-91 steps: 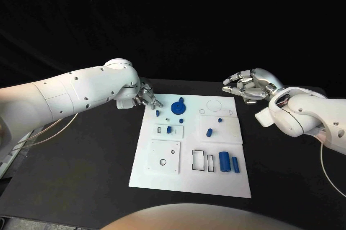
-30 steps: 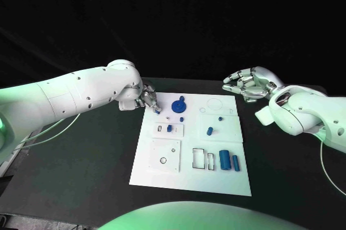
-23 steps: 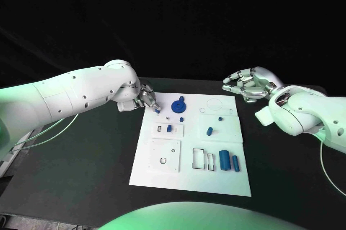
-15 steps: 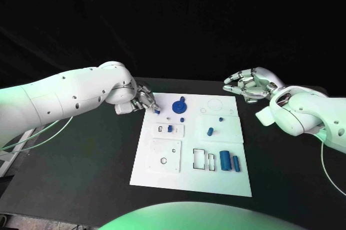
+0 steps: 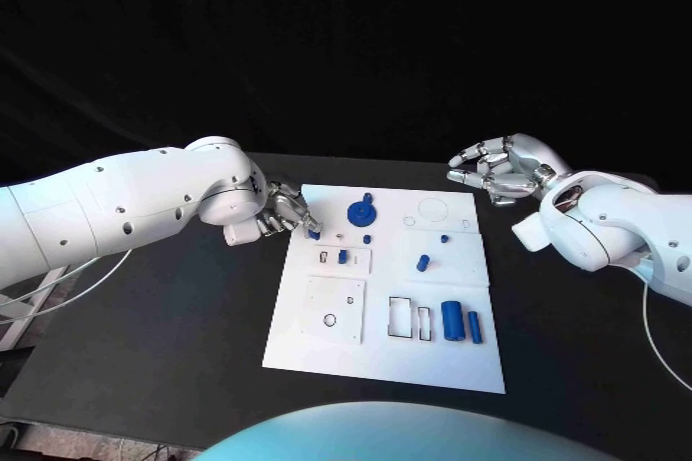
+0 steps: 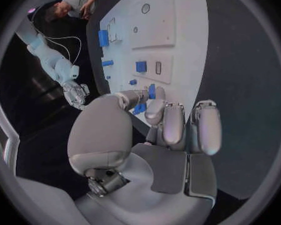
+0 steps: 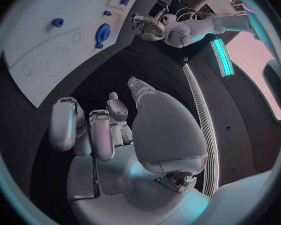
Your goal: Assemble the parts on the task board
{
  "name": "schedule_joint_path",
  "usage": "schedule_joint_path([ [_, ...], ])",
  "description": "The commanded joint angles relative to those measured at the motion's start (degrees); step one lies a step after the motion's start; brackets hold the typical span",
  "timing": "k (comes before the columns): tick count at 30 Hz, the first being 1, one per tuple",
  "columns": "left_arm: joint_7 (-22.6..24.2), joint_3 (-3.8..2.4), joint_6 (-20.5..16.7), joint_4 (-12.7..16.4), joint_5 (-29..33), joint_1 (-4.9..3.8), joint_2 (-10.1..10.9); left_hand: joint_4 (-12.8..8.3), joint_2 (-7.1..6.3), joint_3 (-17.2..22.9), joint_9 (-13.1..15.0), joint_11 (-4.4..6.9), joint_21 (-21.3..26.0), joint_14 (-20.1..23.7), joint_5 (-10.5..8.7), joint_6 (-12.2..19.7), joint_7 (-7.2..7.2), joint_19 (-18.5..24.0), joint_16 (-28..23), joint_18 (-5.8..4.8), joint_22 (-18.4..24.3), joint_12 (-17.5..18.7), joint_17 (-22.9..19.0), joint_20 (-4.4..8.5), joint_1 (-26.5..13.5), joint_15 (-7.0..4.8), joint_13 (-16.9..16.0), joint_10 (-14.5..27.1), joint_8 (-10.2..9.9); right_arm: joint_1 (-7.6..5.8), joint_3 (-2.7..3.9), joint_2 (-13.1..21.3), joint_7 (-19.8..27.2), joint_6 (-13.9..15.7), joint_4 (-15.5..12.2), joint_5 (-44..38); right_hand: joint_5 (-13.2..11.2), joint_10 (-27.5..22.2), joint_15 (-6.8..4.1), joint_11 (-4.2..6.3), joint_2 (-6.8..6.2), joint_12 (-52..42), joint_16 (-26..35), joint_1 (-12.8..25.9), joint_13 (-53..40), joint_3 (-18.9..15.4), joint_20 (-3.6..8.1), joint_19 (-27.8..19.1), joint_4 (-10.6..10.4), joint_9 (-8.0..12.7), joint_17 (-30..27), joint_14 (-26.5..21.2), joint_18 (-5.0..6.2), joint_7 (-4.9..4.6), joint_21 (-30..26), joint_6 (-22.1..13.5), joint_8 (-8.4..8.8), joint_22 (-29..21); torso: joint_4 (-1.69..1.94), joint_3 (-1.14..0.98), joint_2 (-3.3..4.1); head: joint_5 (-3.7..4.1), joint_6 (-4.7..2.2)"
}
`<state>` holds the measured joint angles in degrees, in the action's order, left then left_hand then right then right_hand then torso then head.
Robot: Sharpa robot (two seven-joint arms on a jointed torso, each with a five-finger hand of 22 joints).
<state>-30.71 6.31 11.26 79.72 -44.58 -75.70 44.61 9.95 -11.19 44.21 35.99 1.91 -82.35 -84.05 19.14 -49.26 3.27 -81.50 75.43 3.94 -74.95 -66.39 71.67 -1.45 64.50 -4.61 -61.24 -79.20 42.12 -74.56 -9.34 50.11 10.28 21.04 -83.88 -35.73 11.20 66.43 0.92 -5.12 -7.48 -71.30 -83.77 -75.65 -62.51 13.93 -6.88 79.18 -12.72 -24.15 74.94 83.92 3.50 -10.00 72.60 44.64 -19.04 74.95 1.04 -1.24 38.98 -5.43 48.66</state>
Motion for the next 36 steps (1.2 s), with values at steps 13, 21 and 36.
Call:
schedule_joint_path([
  [13,0.1,0.19,-4.1,3.6,-8.8,2.23,0.3,-9.5,-0.3,10.3,7.0,0.04,-0.5,-1.2,0.65,-0.9,-0.75,-0.5,0.3,-0.92,-3.2,-0.6,0.1,0.14,-2.0,-0.59,-0.2,-0.7,0.8,0.18,-0.06,0.1,-0.1,-1.2,-0.1,-0.7,0.3,-0.3,-0.19,0.01,0.22,0.4,0.3,-0.4,0.1,0.0,0.09,-0.5,-0.3,0.1,0.5,2.6,0.97,0.07,-0.2,-0.3,-0.37,1.4,0.0,0.0,0.05,-0.06,0.36],
  [21,-0.3,0.26,-3.4,4.5,-11.1,2.68,-0.2,-9.9,-0.42,10.7,6.8,0.1,-0.9,-1.2,0.89,-1.0,-0.81,-0.9,0.3,-1.09,-3.9,-1.3,0.1,0.2,-2.4,-0.64,-0.9,-1.0,1.1,0.21,-0.07,0.0,-0.1,-1.3,-0.1,-0.8,0.3,-0.2,-0.21,0.02,0.16,0.3,0.4,-0.4,0.0,-0.1,0.12,-0.4,-0.4,0.1,0.5,2.6,0.96,0.08,-0.2,-0.3,-0.43,1.4,-0.02,-0.02,0.05,-0.02,0.68],
  [36,-1.3,0.44,-1.7,5.3,-12.2,2.76,-0.7,-10.2,-0.63,11.1,6.7,0.16,-1.2,-1.2,1.21,-1.2,-0.89,-1.3,0.3,-1.2,-4.4,-1.5,0.1,0.27,-3.2,-0.7,-1.0,-1.2,1.6,0.22,-0.07,0.0,-0.1,-1.4,-0.1,-0.8,0.3,-0.2,-0.21,0.02,0.16,0.3,0.4,-0.4,0.0,-0.1,0.12,-0.4,-0.4,0.1,0.5,2.6,0.96,0.08,-0.2,-0.3,-0.43,1.4,0.0,-0.06,-0.04,-0.05,0.86],
])
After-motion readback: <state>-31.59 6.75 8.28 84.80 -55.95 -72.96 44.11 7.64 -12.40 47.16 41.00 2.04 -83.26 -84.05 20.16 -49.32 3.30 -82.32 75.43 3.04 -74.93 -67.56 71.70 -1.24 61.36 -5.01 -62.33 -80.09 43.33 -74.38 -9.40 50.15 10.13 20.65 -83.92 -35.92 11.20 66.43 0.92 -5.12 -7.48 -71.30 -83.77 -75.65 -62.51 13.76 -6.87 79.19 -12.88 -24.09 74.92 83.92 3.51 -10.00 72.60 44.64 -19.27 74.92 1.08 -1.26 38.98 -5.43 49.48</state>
